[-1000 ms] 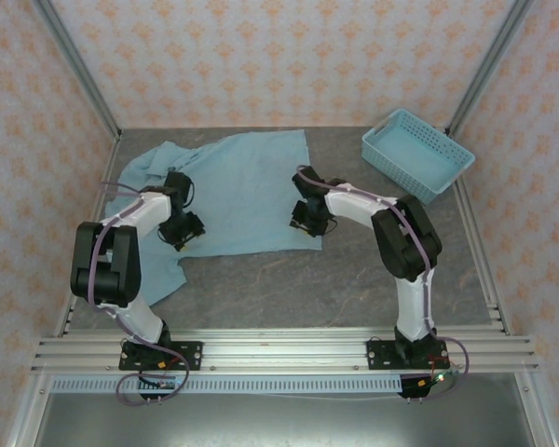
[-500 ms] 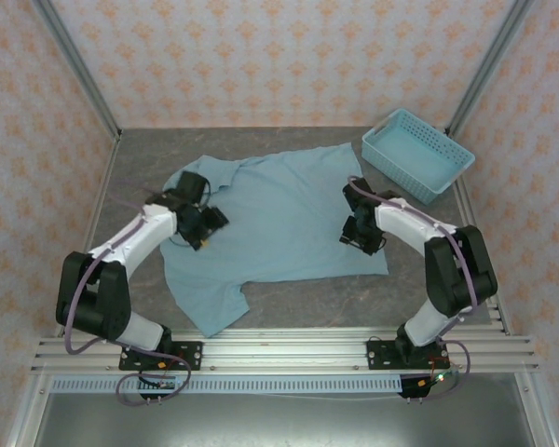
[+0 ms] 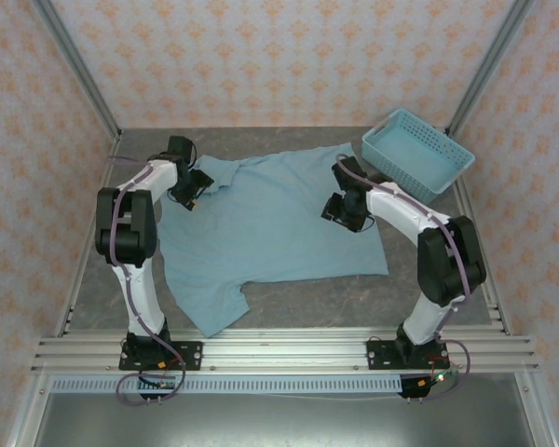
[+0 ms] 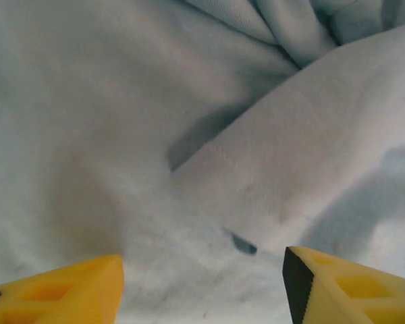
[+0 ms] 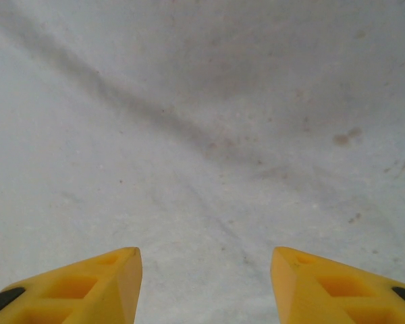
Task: Fold and stack the t-shirts
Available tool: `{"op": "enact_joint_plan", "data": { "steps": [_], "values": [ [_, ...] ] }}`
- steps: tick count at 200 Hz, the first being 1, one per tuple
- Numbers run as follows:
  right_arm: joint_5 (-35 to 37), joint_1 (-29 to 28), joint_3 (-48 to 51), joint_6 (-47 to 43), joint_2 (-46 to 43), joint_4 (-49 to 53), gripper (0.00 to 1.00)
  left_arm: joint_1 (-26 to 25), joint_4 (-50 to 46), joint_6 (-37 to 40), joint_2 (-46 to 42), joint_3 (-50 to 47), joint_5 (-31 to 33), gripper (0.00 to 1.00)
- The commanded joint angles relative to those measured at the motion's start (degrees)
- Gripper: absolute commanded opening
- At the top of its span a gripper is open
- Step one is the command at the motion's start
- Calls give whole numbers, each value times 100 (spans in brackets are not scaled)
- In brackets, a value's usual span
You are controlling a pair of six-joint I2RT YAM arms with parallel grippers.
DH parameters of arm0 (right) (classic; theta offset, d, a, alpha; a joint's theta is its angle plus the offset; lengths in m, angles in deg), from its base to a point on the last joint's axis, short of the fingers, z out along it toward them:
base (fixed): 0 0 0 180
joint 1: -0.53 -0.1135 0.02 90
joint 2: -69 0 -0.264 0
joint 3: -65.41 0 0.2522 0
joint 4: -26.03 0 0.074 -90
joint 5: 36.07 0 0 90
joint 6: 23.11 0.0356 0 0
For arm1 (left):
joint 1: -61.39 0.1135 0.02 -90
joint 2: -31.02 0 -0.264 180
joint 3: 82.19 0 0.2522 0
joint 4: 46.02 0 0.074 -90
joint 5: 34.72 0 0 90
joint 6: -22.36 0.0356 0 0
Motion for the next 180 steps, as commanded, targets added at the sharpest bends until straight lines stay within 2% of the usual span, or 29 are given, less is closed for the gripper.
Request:
{"op": "enact_joint_plan", "data": {
  "steps": [1,47,96,129,180],
  "values": [
    [-114,-83,-137,116,154,-47,53,83,9,42,90,374,72,61],
    [-168,-169,-40,197,299,-88,53,146,-41,120,573,776,113,48],
    [-142,-170,0,156,379,-41,53,140,-19,194,724,1054,162,17],
    [-129,-171,62,173,433,-58,52,147,-80,161,568,1332,235,0],
    [-149,-169,200,190,538,-126,51,153,-181,-101,803,2297,107,0]
  ]
}}
